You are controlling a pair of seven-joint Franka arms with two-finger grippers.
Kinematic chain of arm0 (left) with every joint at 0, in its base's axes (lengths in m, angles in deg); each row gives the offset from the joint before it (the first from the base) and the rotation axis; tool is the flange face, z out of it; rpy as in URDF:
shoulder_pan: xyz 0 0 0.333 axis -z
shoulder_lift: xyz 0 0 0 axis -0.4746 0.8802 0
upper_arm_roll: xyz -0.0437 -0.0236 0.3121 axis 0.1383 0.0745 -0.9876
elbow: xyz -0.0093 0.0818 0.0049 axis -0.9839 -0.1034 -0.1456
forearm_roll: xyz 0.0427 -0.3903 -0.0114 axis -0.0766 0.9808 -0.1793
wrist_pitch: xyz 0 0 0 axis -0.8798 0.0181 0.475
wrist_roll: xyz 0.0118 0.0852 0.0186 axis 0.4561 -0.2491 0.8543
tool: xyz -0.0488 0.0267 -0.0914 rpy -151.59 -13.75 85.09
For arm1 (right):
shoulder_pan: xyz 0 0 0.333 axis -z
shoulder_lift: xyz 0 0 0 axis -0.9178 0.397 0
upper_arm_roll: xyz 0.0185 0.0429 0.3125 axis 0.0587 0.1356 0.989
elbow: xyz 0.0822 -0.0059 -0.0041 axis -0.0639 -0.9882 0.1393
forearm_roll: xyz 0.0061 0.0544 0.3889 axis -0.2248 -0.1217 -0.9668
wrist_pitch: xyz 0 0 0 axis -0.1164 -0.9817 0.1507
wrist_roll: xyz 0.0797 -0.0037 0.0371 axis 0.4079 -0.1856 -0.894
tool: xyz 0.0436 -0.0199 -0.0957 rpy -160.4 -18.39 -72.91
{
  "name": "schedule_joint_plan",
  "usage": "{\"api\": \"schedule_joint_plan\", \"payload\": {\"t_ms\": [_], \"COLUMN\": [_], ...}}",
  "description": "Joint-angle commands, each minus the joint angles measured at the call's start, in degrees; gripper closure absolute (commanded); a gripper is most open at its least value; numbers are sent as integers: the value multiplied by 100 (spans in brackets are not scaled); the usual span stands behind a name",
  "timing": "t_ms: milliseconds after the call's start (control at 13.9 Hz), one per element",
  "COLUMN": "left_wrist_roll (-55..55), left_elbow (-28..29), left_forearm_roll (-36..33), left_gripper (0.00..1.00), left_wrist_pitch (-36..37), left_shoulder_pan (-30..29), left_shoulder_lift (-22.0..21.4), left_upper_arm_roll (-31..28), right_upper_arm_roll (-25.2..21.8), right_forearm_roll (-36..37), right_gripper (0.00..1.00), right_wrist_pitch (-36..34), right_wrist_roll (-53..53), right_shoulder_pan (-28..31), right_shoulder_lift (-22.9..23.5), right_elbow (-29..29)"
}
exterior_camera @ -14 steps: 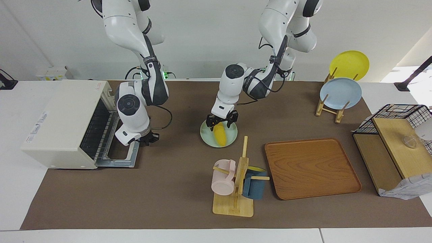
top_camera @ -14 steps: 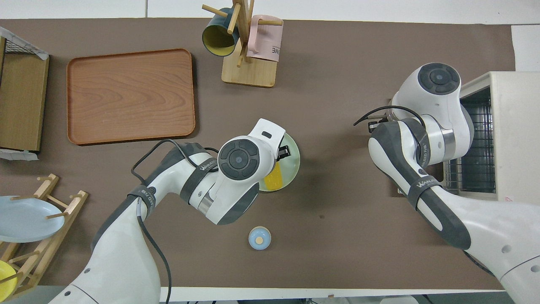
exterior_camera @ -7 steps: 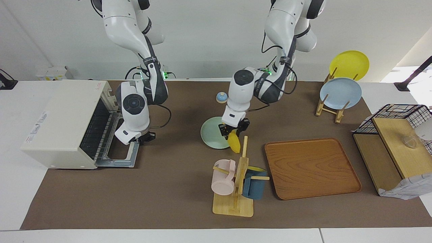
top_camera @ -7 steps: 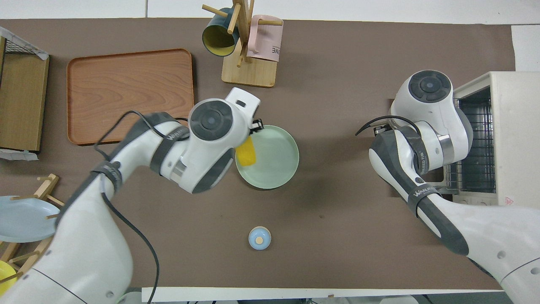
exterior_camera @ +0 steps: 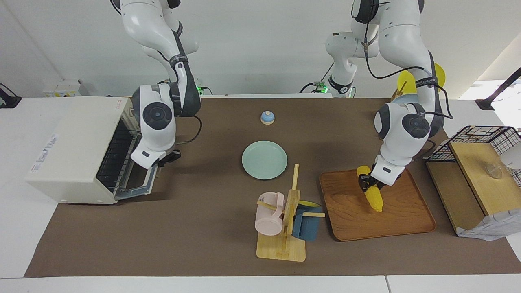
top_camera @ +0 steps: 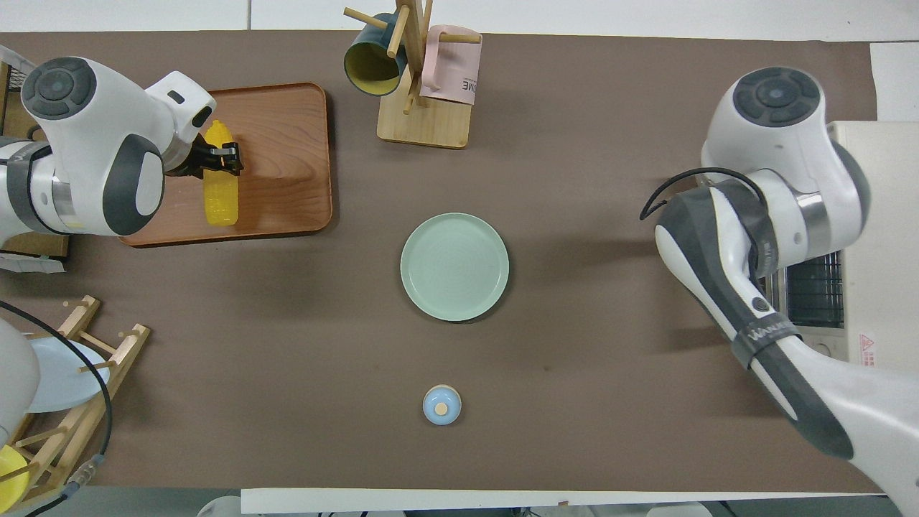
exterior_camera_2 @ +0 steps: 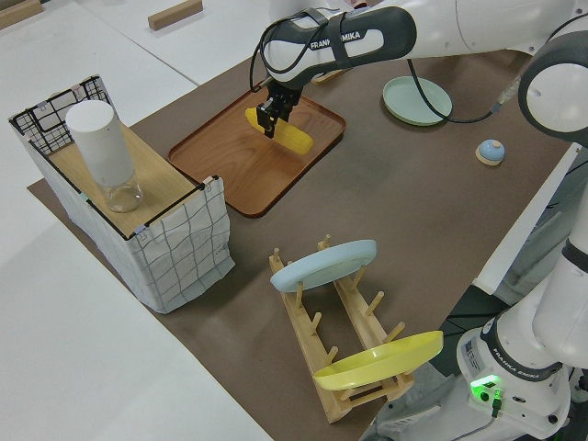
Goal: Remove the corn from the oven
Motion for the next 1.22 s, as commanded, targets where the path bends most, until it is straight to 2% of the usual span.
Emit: {"api": "schedule_joint_plan", "payload": {"t_ms": [0,144,288,360,432,504,576,719,935,1151], "left_wrist_roll": [-15,-33,-260,-348,-567,-873,-990,-1017,-1183,-1193], "left_elbow": [-210,-324,-665,-963,-1270,-1587,-1694,-1696,-1695,-1695], "left_forearm_roll": [-58,-75,-233,-146,11,117,110,118,118,118], "left_gripper": [0,0,0,0,0,0,0,0,0,0], "left_wrist_pitch": [179,1011,2161,3019,3715,4157,4406,4513,4522,4522], "left_shoulder_pan": [84,66,66,-56,-301,-356,-374,-400,-391,-374], "left_shoulder_lift": [-129,-813,-1463,-1693,-1747,-1800,-1853,-1923,-1932,-1967], "left_upper_arm_roll": [-59,-235,-403,-455,-412,-429,-429,-438,-429,-421], "right_upper_arm_roll": [-17,-17,-17,-17,-17,-17,-17,-61,-87,-44], "right_forearm_roll": [147,129,-115,-334,-545,-808,-1046,-1460,-1532,-1593], "right_gripper": [99,95,89,78,55,17,0,0,0,0], "right_wrist_pitch": [-171,-347,-496,-627,-716,-751,-760,-1013,-2172,-2615], "right_wrist_roll": [-552,-1017,-1273,-1318,-1309,-1301,-1283,-1257,-950,-616], "right_shoulder_pan": [361,563,739,827,880,924,959,995,1144,1101], "right_shoulder_lift": [-386,-624,-826,-923,-1028,-1177,-1309,-1468,-1119,-942], "right_elbow": [-20,-64,-64,-64,-64,-56,-21,337,1540,2088]}}
